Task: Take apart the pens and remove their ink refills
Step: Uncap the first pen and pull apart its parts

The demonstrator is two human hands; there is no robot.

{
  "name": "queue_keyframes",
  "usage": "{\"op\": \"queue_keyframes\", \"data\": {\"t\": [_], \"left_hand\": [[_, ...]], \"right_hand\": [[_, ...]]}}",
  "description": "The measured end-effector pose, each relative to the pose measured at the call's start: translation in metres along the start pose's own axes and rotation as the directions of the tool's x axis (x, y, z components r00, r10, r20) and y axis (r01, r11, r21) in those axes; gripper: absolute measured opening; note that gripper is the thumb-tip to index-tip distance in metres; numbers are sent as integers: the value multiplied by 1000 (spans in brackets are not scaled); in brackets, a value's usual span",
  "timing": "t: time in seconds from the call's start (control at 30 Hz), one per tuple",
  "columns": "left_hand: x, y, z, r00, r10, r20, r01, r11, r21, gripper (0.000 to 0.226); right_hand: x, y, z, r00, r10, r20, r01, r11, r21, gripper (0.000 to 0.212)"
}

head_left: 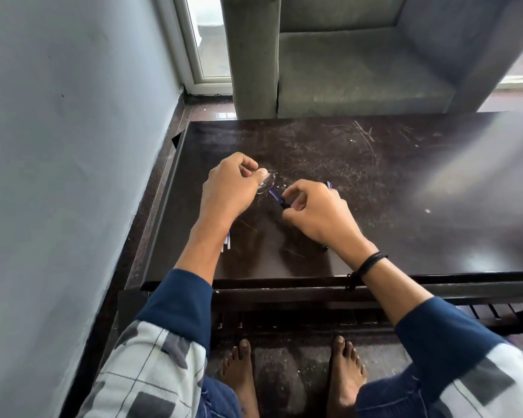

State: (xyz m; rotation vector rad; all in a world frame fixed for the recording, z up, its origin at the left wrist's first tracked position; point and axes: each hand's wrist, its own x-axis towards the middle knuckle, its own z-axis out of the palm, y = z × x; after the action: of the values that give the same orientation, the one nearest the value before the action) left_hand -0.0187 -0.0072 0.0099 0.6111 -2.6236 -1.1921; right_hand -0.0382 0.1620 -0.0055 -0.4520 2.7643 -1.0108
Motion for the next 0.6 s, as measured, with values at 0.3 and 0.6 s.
{"op": "queue_keyframes", "data": {"t": [0.3, 0.6], "left_hand": [[-13, 14, 8, 961, -145, 236, 258, 779, -571, 9], [-13, 14, 6, 952, -182, 245, 298, 724, -622, 15]], "right_hand": [[3, -5, -3, 997, 12, -70, 12, 944, 329, 5], [2, 0, 0, 991, -119, -66, 125, 989, 84, 13]]}}
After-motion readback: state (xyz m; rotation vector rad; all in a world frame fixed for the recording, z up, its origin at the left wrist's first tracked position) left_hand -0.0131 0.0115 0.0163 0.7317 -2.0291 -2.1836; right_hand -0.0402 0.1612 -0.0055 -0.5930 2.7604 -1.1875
